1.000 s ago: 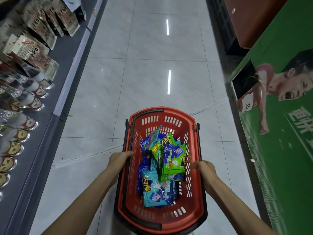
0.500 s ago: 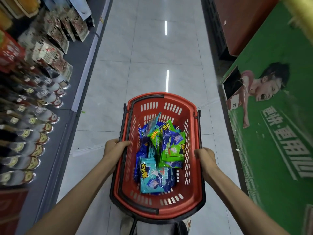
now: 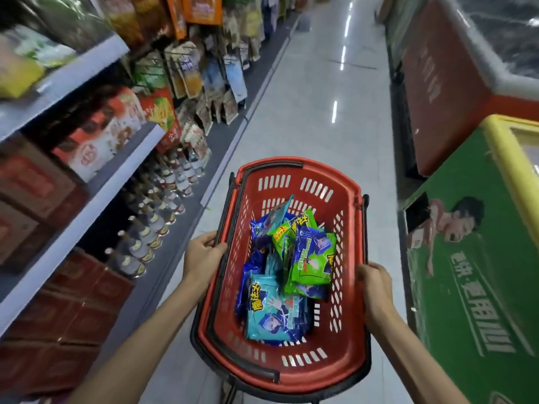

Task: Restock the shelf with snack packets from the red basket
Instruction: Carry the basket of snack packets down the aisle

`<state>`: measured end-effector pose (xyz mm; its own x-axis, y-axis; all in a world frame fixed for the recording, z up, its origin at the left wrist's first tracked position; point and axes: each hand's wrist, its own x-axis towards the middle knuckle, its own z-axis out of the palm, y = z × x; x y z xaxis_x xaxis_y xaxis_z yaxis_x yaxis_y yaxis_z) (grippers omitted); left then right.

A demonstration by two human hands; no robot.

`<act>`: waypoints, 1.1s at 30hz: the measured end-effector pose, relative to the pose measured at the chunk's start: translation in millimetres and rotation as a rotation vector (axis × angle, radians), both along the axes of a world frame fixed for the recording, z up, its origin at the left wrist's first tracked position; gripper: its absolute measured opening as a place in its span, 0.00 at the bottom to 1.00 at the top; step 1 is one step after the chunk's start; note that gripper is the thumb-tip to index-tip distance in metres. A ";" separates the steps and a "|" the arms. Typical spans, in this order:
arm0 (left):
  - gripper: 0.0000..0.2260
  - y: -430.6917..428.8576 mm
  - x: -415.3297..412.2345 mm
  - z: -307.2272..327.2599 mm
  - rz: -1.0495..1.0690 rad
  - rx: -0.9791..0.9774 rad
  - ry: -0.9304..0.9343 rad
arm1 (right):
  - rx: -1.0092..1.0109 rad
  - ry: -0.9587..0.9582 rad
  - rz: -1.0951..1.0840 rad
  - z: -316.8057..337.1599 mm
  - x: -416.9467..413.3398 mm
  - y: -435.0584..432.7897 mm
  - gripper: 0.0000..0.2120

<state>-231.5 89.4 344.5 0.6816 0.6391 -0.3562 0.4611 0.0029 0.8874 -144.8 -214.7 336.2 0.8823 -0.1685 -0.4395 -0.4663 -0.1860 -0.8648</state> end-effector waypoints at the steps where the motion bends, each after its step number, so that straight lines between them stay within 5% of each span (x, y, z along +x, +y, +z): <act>1: 0.09 -1.4 -17.7 14.4 0.026 0.024 -0.023 | 0.006 -0.012 0.027 12.8 -11.1 2.2 0.07; 12: 0.12 -4.6 -248.8 112.1 0.407 0.056 -0.133 | 0.003 -0.008 0.371 99.1 -156.4 41.4 0.20; 25: 0.13 -18.1 -550.5 137.1 0.682 -0.008 -0.157 | -0.032 0.064 0.727 118.6 -370.3 103.0 0.29; 33: 0.12 -68.2 -696.6 148.5 0.977 0.007 -0.147 | -0.027 0.091 1.016 128.1 -482.5 135.9 0.16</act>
